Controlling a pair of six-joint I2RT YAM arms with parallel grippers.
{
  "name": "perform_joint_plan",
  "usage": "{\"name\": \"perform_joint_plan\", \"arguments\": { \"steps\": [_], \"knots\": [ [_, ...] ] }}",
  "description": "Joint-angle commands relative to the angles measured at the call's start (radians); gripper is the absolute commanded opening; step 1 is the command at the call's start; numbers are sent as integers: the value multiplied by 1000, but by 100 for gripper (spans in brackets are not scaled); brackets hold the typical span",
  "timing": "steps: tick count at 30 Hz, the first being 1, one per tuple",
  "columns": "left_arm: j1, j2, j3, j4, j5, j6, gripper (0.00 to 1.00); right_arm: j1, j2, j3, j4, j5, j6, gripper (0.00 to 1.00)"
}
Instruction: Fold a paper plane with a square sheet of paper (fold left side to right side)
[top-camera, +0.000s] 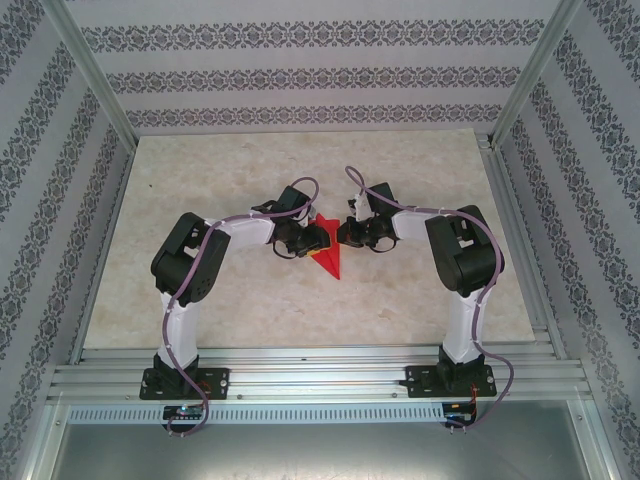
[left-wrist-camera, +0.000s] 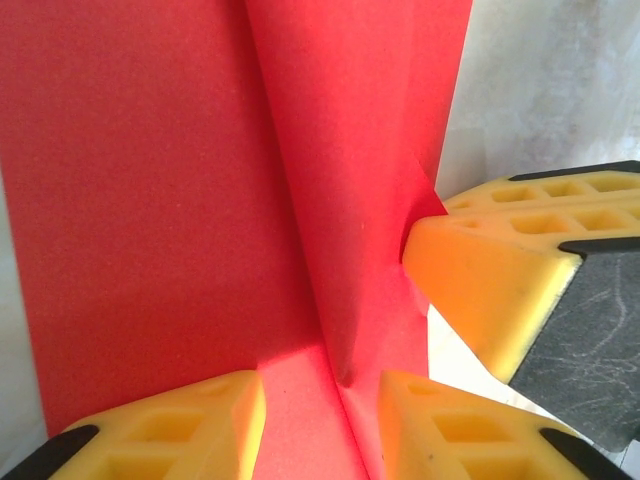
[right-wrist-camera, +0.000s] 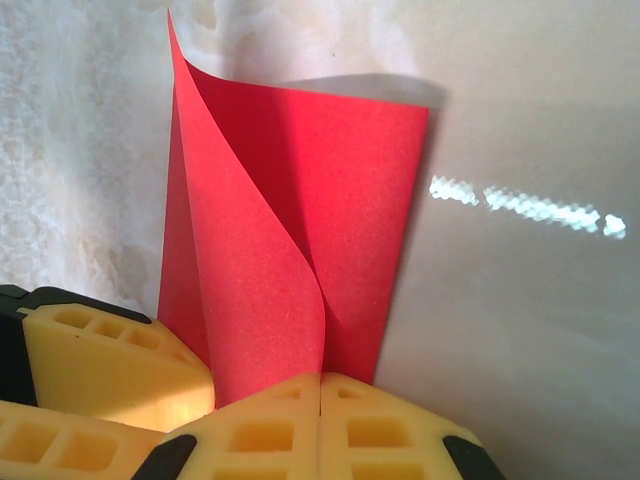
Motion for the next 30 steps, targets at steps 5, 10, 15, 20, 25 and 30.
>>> {"name": "perform_joint_plan", "arguments": {
  "steps": [5,10,15,20,25,30],
  "knots": [
    [-4,-28,-3,-120,-28,13,42,16,50,17,-91,80,-53,0],
    [-4,-75,28,-122,1,3,41,17,52,16,-90,82,-52,0],
    [-11,-68,23,-36,80,-35,29,17,52,20,-92,80,-52,0],
    [-27,-14,38,63,138,-90,23,18,52,23,-105,88,-59,0],
    [-37,15,65,81,136,-102,20,18,50,22,-107,88,-62,0],
    [-40,47,77,84,125,-107,20,20,53,25,-106,85,-62,0]
  ]
}}
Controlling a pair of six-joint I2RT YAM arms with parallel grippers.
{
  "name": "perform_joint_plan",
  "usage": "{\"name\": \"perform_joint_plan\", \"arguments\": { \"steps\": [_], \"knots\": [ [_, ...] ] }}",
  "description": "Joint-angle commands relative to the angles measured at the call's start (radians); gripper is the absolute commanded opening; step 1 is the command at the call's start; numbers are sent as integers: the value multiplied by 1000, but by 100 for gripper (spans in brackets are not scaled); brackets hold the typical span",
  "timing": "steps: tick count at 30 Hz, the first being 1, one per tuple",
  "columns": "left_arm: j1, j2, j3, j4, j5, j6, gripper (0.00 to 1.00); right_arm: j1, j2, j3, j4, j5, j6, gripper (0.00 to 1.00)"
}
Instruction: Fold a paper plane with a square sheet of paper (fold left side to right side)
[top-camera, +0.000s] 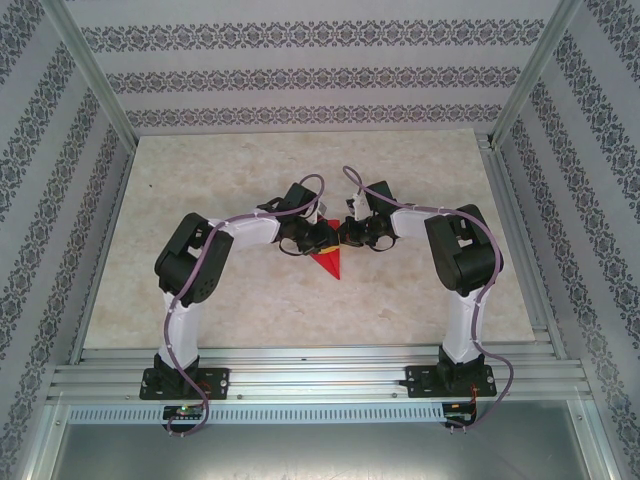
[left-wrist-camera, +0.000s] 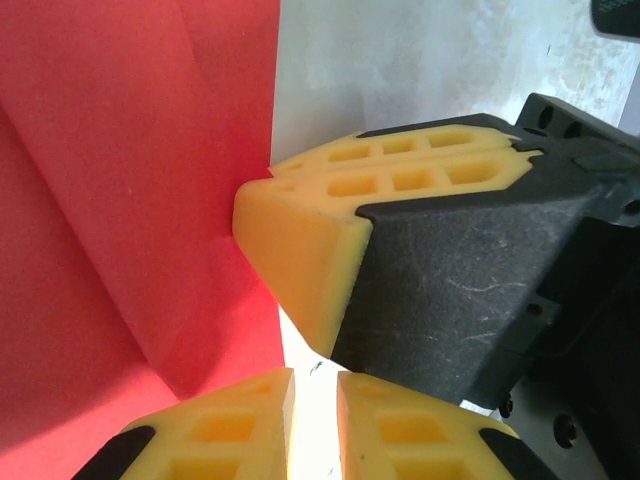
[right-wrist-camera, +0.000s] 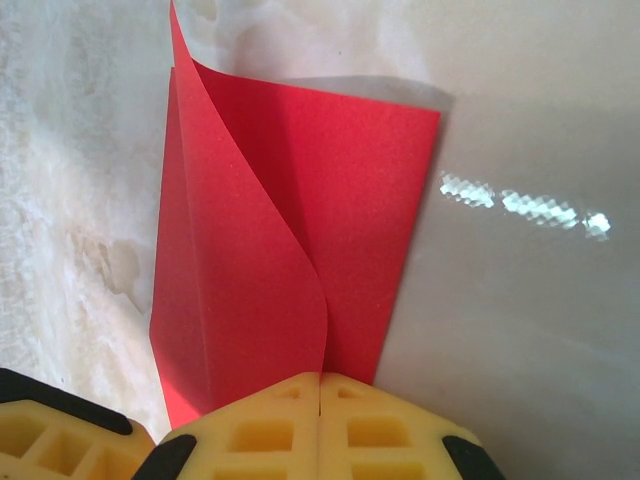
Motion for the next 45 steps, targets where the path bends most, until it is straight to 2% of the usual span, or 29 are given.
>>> {"name": "perform_joint_plan", "arguments": {
  "steps": [1,18,22,24,28,30,33,38,40,45],
  "knots": [
    [-10,39,25,45,-6,-21,20,13,45,-1,-59,73,-20,0],
    [-11,88,-58,-18,-109,18,18,17,48,17,-52,56,-8,2],
    [-11,87,-75,-36,-129,26,17,12,15,13,-40,42,8,8],
    [-10,88,-89,-30,-132,20,16,4,-26,10,-28,36,27,14],
    [-11,88,-99,-30,-141,18,16,-32,-152,-9,-43,62,50,31],
    [-12,87,-99,-36,-148,20,16,-47,-217,-38,-56,69,48,34],
    [-12,87,-94,-37,-148,21,16,-46,-313,-118,-49,54,68,31],
    [-14,86,-87,-45,-151,25,16,27,-423,-343,154,-9,218,19],
    [-14,86,-85,-49,-152,27,16,62,-436,-395,223,-9,274,15],
    [-14,87,-85,-51,-153,28,16,109,-398,-420,289,8,316,14]
  ]
}}
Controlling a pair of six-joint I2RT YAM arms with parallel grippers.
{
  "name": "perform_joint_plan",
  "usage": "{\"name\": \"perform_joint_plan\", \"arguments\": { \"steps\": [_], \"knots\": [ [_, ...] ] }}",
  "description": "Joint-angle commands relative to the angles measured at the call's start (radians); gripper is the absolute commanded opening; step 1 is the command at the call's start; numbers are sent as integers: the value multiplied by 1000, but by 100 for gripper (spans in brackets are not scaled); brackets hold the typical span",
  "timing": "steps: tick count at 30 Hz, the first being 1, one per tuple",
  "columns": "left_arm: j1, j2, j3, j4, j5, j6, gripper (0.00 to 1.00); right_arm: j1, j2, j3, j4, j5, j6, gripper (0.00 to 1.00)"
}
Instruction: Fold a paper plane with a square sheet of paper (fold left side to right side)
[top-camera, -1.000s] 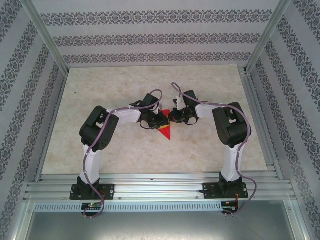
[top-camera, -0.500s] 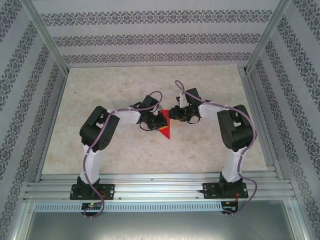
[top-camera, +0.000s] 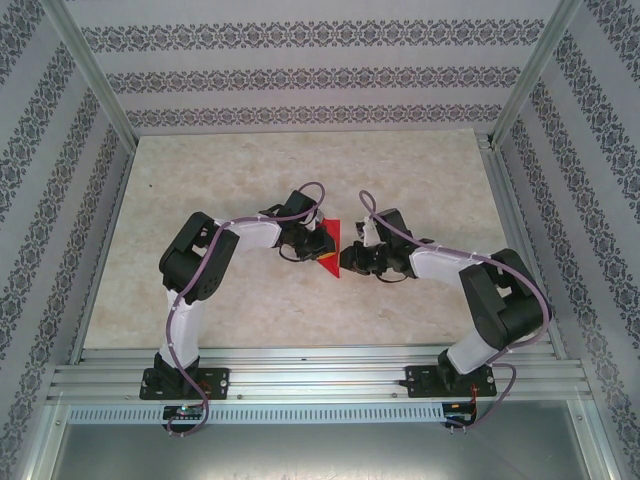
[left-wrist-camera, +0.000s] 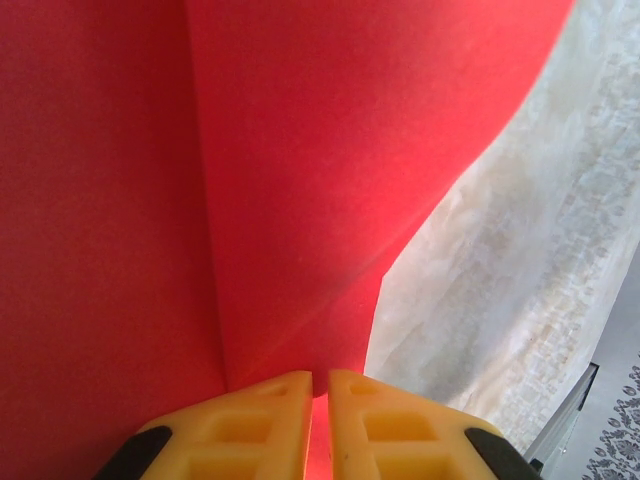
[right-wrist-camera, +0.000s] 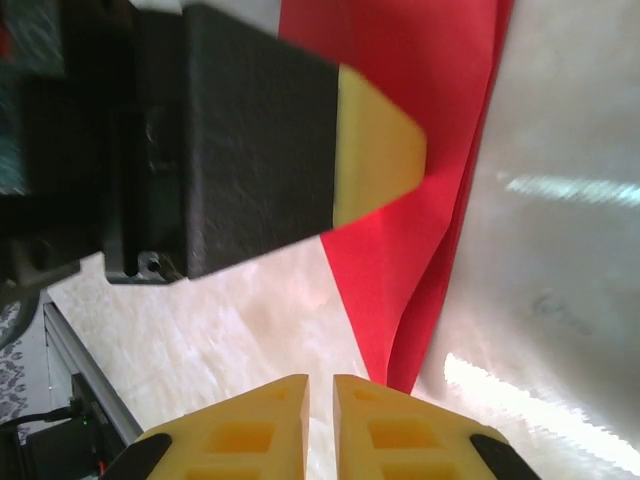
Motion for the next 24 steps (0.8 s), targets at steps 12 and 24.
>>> {"name": "perform_joint_plan", "arguments": {
  "steps": [12,24],
  "knots": [
    [-14,54,-31,-99,-103,22,16,33,143,55,72,20,16,13],
    [-15,56,-24,-111,-111,30,16,51,173,59,-121,108,-46,11]
  ]
}}
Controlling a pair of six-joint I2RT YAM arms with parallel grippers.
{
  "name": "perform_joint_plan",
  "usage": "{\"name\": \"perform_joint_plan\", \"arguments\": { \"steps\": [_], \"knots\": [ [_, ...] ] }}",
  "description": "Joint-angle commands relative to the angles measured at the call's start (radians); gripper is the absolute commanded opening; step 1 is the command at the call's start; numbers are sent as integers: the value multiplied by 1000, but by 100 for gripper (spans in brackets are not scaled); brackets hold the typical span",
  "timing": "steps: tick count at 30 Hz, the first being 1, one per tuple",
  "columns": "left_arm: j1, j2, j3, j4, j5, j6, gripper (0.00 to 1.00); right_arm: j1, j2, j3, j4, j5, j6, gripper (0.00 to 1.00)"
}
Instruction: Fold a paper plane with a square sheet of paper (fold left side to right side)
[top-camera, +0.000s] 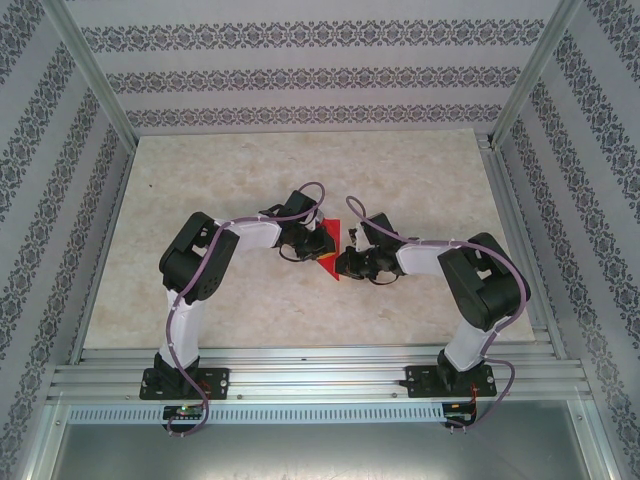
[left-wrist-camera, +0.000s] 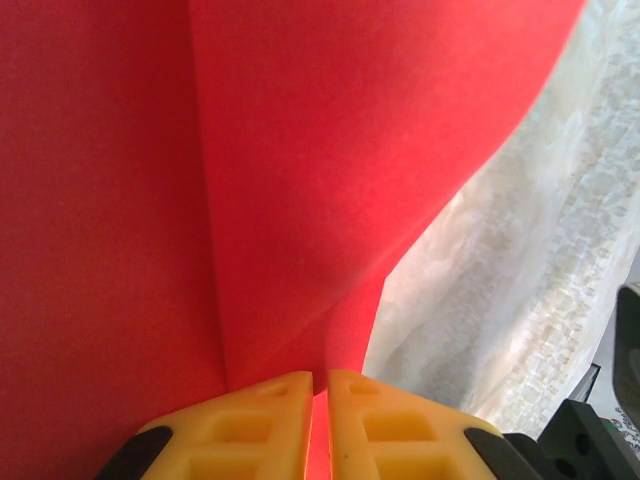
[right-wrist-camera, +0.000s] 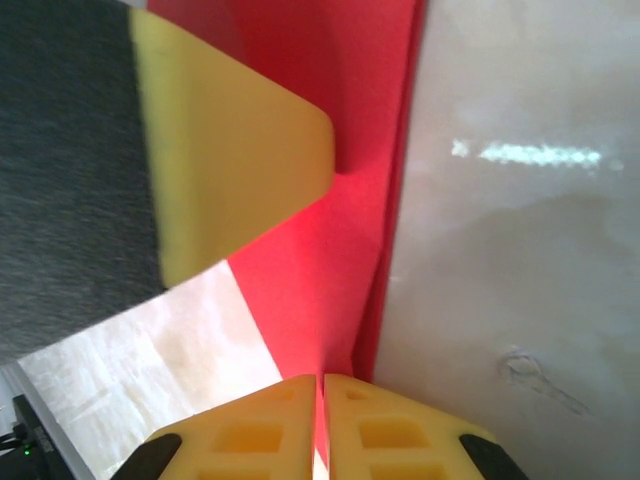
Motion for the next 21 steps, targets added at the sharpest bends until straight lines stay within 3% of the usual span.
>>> {"name": "perform_joint_plan", "arguments": {
  "steps": [1,16,21],
  "knots": [
    [-13,55,-24,-112,-107,29,16,19,30,7,-110,50,-41,11],
    [-13,63,-13,-124,-113,34,16,94,-34,-56,-181,30,-39,10],
    [-13,63,-11,-125,-113,36,16,78,-99,-59,-179,8,-19,12]
  ]
}}
